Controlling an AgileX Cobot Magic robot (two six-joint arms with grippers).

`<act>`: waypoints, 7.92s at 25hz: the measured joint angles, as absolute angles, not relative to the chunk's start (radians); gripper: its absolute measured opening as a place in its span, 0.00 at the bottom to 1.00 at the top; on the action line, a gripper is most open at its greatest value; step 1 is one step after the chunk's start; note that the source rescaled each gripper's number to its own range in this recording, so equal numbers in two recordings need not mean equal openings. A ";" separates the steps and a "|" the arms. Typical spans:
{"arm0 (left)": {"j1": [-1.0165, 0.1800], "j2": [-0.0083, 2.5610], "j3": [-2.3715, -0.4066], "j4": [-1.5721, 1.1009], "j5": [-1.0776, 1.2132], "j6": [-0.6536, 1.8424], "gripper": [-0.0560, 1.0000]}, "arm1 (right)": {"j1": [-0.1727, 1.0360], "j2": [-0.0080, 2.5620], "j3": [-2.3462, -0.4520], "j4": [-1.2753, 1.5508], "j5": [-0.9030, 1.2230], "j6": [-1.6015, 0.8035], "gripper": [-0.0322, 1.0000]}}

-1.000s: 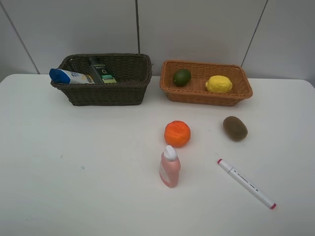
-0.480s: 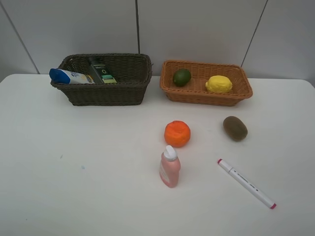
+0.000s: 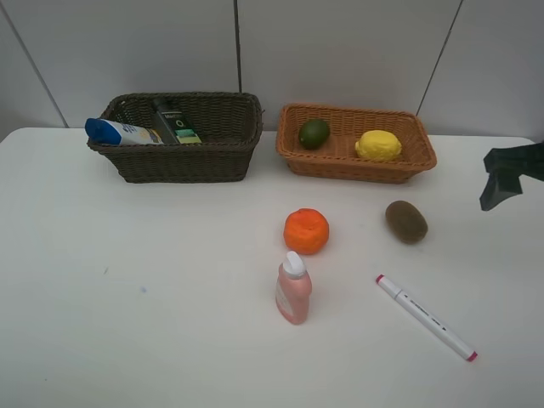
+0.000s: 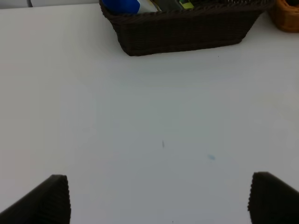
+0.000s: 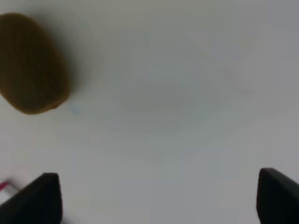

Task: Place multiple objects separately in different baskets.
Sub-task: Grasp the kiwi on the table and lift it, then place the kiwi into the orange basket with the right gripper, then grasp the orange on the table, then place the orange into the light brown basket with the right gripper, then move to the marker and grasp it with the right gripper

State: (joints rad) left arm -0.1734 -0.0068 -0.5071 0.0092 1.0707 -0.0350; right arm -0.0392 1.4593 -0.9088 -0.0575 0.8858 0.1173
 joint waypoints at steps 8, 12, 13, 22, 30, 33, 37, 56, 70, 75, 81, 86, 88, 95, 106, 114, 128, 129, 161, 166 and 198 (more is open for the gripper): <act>-0.173 -0.007 -0.507 0.009 1.071 -0.035 1.00 | -0.028 1.548 -0.945 0.165 0.866 -0.044 0.98; -0.173 -0.007 -0.507 0.009 1.071 -0.035 1.00 | 0.038 1.621 -0.991 0.164 0.863 -0.096 0.98; -0.173 -0.007 -0.507 0.009 1.071 -0.035 1.00 | 0.061 1.643 -1.007 0.156 0.860 -0.100 0.98; -0.173 -0.007 -0.507 0.009 1.071 -0.035 1.00 | 0.141 1.818 -1.153 0.052 0.847 -0.103 0.98; -0.173 -0.007 -0.507 0.009 1.071 -0.035 1.00 | 0.150 1.942 -1.158 0.045 0.807 -0.106 0.98; -0.173 -0.007 -0.507 0.009 1.071 -0.035 1.00 | 0.150 1.979 -1.158 0.045 0.787 -0.110 0.98; -0.173 -0.007 -0.507 0.009 1.071 -0.035 1.00 | 0.150 2.014 -1.158 0.033 0.768 -0.114 0.98; -0.173 -0.007 -0.507 0.009 1.071 -0.035 1.00 | 0.150 1.976 -1.263 -0.041 0.893 -0.113 0.57; -0.173 -0.007 -0.507 0.009 1.071 -0.035 1.00 | 0.150 2.029 -1.641 0.045 0.975 -0.008 0.57; -0.173 -0.007 -0.507 0.009 1.071 -0.035 1.00 | 0.150 2.151 -1.767 0.008 0.885 -0.008 0.57; -0.173 -0.007 -0.507 0.009 1.071 -0.035 1.00 | 0.150 2.194 -1.806 -0.061 0.878 -0.008 0.93; -0.173 -0.007 -0.507 0.009 1.071 -0.035 1.00 | 0.150 2.168 -1.810 0.000 1.007 -0.007 0.98; -0.173 -0.007 -0.507 0.009 1.071 -0.035 1.00 | 0.150 2.150 -1.810 0.038 1.089 0.000 0.98; -0.173 -0.007 -0.507 0.009 1.071 -0.035 1.00 | 0.201 2.105 -1.804 0.073 1.215 0.020 0.98; -0.173 -0.007 -0.507 0.009 1.071 -0.035 1.00 | 0.485 2.034 -1.601 0.073 1.216 0.066 0.98; -0.173 -0.007 -0.507 0.009 1.071 -0.035 1.00 | 0.601 2.051 -1.507 0.065 1.121 0.066 0.98; -0.173 -0.007 -0.507 0.009 1.071 -0.035 1.00 | 0.601 2.151 -1.506 0.010 0.994 0.048 0.98; -0.173 -0.007 -0.507 0.009 1.071 -0.035 1.00 | 0.601 2.162 -1.506 0.010 0.991 0.048 0.98; -0.173 -0.007 -0.507 0.009 1.070 -0.035 1.00 | 0.424 2.203 -1.981 -0.067 1.086 0.043 0.82; -0.173 -0.007 -0.507 0.009 1.070 -0.035 1.00 | 0.345 2.268 -1.996 -0.063 1.017 0.043 0.83; -0.173 -0.007 -0.507 0.009 1.070 -0.035 1.00 | 0.348 1.584 -1.091 0.040 1.186 0.048 0.98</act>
State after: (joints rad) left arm -0.1734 -0.0068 -0.5071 0.0092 1.0704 -0.0350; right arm 0.3484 1.5839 -1.0913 0.0402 1.1863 0.0476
